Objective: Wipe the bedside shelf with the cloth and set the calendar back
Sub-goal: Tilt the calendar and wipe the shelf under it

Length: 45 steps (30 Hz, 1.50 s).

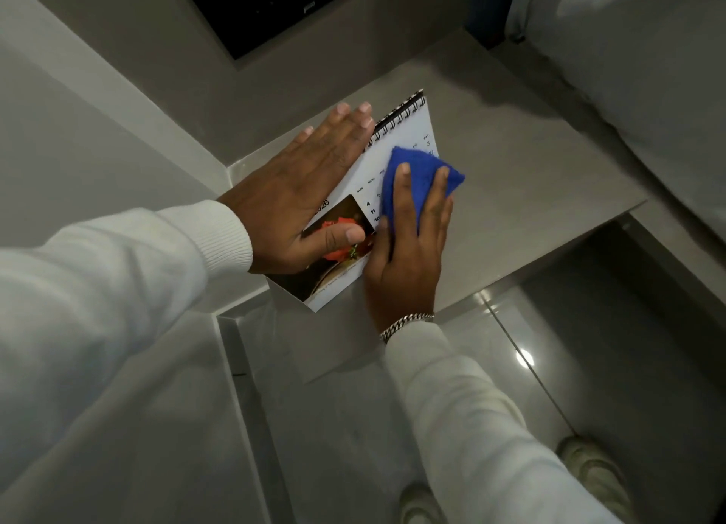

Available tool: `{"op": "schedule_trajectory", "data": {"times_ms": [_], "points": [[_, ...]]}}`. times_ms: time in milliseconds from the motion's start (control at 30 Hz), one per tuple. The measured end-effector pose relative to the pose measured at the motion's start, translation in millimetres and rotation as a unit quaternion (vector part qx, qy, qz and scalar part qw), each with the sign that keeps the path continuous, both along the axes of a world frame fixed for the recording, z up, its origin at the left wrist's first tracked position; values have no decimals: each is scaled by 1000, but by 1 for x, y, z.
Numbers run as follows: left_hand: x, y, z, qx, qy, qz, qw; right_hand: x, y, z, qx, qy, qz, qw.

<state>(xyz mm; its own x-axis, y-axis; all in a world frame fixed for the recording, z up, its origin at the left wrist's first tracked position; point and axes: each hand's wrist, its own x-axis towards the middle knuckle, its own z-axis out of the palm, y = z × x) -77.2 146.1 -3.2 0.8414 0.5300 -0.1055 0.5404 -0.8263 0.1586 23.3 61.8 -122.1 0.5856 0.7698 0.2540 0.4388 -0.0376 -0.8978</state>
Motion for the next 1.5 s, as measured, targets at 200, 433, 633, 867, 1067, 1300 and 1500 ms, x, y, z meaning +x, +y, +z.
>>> {"op": "schedule_trajectory", "data": {"times_ms": [200, 433, 633, 867, 1067, 1300, 1500], "points": [[0, -1, 3, 5, 9, -13, 1000, -37, -32, -3, 23, -17, 88, 996], [-1, 1, 0, -5, 7, -16, 1000, -8, -1, 5, 16, -21, 23, 999], [0, -3, 3, -2, 17, -11, 1000, -34, -32, -8, -10, 0, 69, 998], [-1, -1, -1, -7, 8, -8, 1000, -12, -1, 5, -5, 5, 8, 1000], [0, -2, 3, -2, 25, -10, 1000, -37, -31, -2, -14, 37, 48, 998], [-2, -2, 3, -12, 21, -19, 1000, -10, 2, 12, 3, 16, 3, 1000], [-3, -1, 0, -1, 13, -14, 1000, -6, -4, 14, -55, 105, -36, 992]]}}
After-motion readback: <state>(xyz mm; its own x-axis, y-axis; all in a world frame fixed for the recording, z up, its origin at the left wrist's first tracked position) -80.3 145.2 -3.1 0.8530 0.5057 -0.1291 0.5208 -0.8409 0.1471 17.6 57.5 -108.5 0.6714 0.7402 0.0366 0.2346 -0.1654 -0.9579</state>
